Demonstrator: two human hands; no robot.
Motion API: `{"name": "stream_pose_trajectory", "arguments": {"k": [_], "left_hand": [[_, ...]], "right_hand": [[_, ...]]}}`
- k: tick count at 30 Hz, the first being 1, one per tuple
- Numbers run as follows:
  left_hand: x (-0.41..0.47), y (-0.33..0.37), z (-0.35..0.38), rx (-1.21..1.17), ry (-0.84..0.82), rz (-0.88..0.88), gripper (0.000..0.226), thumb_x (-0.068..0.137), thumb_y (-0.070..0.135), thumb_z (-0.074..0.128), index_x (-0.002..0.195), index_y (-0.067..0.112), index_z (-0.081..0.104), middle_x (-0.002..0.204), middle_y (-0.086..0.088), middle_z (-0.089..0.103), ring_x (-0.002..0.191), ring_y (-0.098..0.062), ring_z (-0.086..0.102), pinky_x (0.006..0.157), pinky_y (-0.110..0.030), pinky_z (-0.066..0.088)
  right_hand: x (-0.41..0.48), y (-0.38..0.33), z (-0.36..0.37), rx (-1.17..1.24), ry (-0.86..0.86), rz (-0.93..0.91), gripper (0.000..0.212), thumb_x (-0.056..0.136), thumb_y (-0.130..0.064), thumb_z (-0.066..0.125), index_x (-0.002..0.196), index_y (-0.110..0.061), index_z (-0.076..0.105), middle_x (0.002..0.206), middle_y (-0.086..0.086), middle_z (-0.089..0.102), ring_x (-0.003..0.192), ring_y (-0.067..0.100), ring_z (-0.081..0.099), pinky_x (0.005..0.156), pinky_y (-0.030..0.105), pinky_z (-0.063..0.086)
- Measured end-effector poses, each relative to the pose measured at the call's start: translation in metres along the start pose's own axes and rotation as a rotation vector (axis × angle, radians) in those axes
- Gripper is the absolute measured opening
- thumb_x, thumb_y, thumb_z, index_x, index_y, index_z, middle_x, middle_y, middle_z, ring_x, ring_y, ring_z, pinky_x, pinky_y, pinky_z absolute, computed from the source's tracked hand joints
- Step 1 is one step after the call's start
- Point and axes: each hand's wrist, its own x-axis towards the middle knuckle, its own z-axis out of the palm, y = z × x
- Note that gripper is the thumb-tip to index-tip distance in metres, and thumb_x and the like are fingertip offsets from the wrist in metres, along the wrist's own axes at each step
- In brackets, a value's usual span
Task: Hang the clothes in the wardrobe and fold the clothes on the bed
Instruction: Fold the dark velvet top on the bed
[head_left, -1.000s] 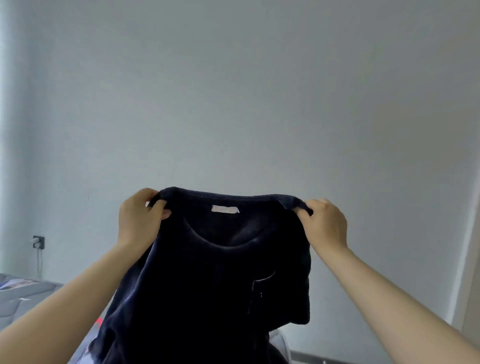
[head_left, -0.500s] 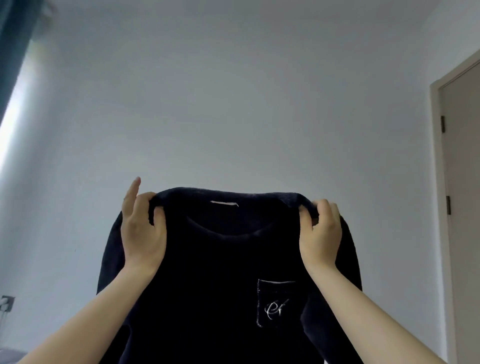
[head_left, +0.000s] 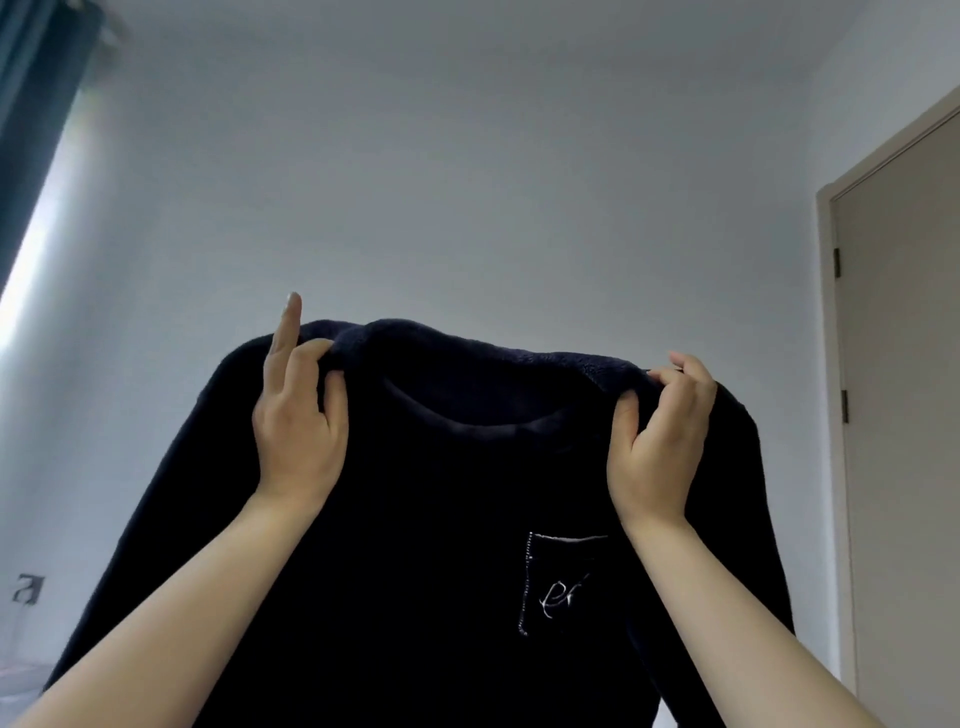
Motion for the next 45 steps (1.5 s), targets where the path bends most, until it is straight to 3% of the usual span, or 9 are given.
{"name": "stream_pose_trajectory", "arguments": {"k": [10,14,18,22,25,28,35,40,45], "left_hand": [[-0.029,-0.012,-0.015,0.053,-0.062,0.154,0.020,0.090,-0.001,0.050,0.110,-0.002,0.054,0.142,-0.021,0.046,0.133,-0.014,0.039,0.103,-0.007,0.028],[-0.073,-0.047,0.001,0.095,-0.181,0.100,0.024,0.088,-0.004,0.052,0.112,-0.005,0.054,0.132,-0.022,0.054,0.122,-0.029,0.048,0.098,-0.031,0.042],[-0.138,-0.093,0.029,0.171,-0.368,-0.011,0.029,0.088,-0.004,0.058,0.116,-0.006,0.053,0.134,-0.021,0.052,0.121,-0.032,0.049,0.097,-0.030,0.039],[-0.226,-0.153,0.067,0.365,-0.796,-0.251,0.053,0.088,0.008,0.061,0.136,-0.001,0.042,0.153,-0.017,0.030,0.123,-0.040,0.049,0.099,-0.046,0.044],[-0.297,-0.186,0.089,0.551,-1.171,-0.493,0.076,0.088,0.016,0.061,0.149,0.001,0.018,0.160,-0.016,-0.002,0.128,-0.044,0.042,0.101,-0.047,0.040],[-0.362,-0.201,0.108,0.553,-1.373,-0.610,0.076,0.090,0.015,0.057,0.151,0.005,0.012,0.161,-0.013,-0.007,0.131,-0.042,0.040,0.101,-0.046,0.039],[-0.485,-0.177,0.152,0.348,-1.613,-0.520,0.045,0.092,0.019,0.052,0.135,0.009,0.046,0.146,-0.005,0.040,0.127,-0.025,0.044,0.103,-0.033,0.038],[-0.545,-0.147,0.186,0.164,-1.684,-0.517,0.047,0.096,0.025,0.050,0.141,0.011,0.045,0.150,-0.001,0.039,0.136,-0.018,0.038,0.109,-0.024,0.030],[-0.586,-0.140,0.229,0.118,-1.717,-0.482,0.045,0.097,0.026,0.049,0.140,0.012,0.045,0.146,0.000,0.044,0.132,-0.018,0.042,0.108,-0.023,0.030]], "right_hand": [[-0.038,0.013,-0.023,-0.065,-0.075,-0.080,0.025,0.084,0.001,0.061,0.106,0.000,0.051,0.132,0.026,0.045,0.122,0.027,0.041,0.098,0.038,0.037],[-0.074,0.039,-0.001,-0.068,-0.156,-0.072,0.026,0.085,-0.002,0.062,0.107,-0.004,0.049,0.131,0.026,0.046,0.121,0.026,0.042,0.097,0.038,0.038],[-0.134,0.085,0.040,-0.074,-0.314,0.004,0.026,0.085,-0.004,0.064,0.107,-0.003,0.050,0.131,0.026,0.048,0.118,0.028,0.045,0.095,0.039,0.039],[-0.222,0.146,0.096,-0.169,-0.775,0.210,0.047,0.089,-0.012,0.065,0.130,0.000,0.047,0.151,0.021,0.030,0.129,0.034,0.044,0.103,0.040,0.040],[-0.299,0.185,0.117,-0.209,-1.306,0.458,0.083,0.096,-0.029,0.057,0.155,-0.016,0.000,0.162,0.007,-0.015,0.143,0.027,0.029,0.114,0.034,0.032],[-0.368,0.215,0.118,-0.199,-1.498,0.624,0.088,0.097,-0.034,0.053,0.153,-0.023,-0.015,0.160,0.005,-0.022,0.143,0.032,0.027,0.113,0.037,0.032],[-0.480,0.278,0.074,-0.220,-1.638,0.827,0.071,0.100,-0.030,0.047,0.155,-0.019,0.004,0.163,0.004,-0.003,0.150,0.018,0.004,0.118,0.029,0.013],[-0.522,0.321,0.042,-0.263,-1.649,0.999,0.043,0.102,-0.027,0.042,0.142,-0.013,0.040,0.144,0.003,0.044,0.131,0.018,0.043,0.103,0.023,0.033],[-0.555,0.356,0.040,-0.237,-1.571,1.224,0.032,0.104,-0.024,0.037,0.121,-0.014,0.062,0.116,0.003,0.065,0.101,0.015,0.058,0.088,0.027,0.046]]}}
